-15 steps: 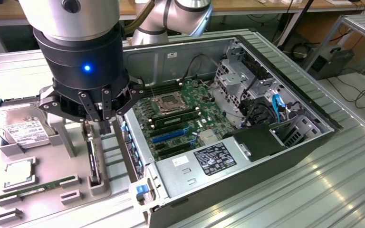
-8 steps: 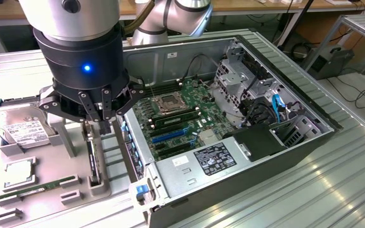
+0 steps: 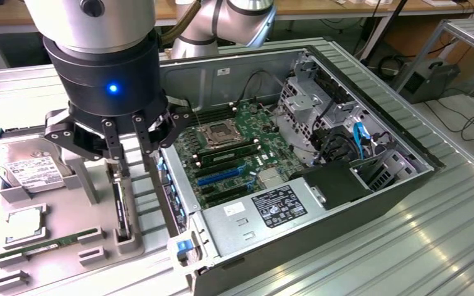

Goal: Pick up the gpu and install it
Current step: 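Pick up the gpu and move the gpu toward the slot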

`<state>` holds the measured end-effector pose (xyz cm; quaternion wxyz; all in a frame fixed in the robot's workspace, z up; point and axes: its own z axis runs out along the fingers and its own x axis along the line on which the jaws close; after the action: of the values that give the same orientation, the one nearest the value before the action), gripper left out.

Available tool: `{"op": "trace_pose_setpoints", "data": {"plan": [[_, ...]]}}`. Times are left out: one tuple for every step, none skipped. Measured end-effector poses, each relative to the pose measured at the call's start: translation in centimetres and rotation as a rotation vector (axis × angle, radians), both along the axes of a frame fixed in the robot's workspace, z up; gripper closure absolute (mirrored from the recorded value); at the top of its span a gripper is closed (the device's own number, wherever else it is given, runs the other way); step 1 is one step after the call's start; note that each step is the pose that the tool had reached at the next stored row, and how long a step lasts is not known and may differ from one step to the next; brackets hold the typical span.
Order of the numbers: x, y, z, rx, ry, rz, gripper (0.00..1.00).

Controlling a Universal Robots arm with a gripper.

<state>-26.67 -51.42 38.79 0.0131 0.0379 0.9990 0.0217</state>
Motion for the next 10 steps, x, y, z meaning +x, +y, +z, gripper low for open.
{"op": "trace_pose_setpoints", "data": {"plan": [[0.00,0.00,0.00,0.0000,0.0000,0.000,0.64],[0.00,0.00,0.00,-0.0001,0.0000,0.000,0.64],[0.00,0.00,0.00,-0.0001,0.0000,0.000,0.58],[0.00,0.00,0.00,-0.0001,0.0000,0.000,0.58],[0.00,0.00,0.00,0.0000,0.0000,0.000,0.58],[0.00,0.00,0.00,0.0000,0.0000,0.000,0.58],[0.00,0.00,0.00,0.0000,0.0000,0.000,0.58],[-0.01,0.00,-0.02,0.0000,0.0000,0.000,0.58],[-0.01,-0.01,-0.02,-0.0001,0.0001,0.000,0.58],[-0.04,0.00,-0.04,-0.0001,0.0001,0.000,0.58]]}}
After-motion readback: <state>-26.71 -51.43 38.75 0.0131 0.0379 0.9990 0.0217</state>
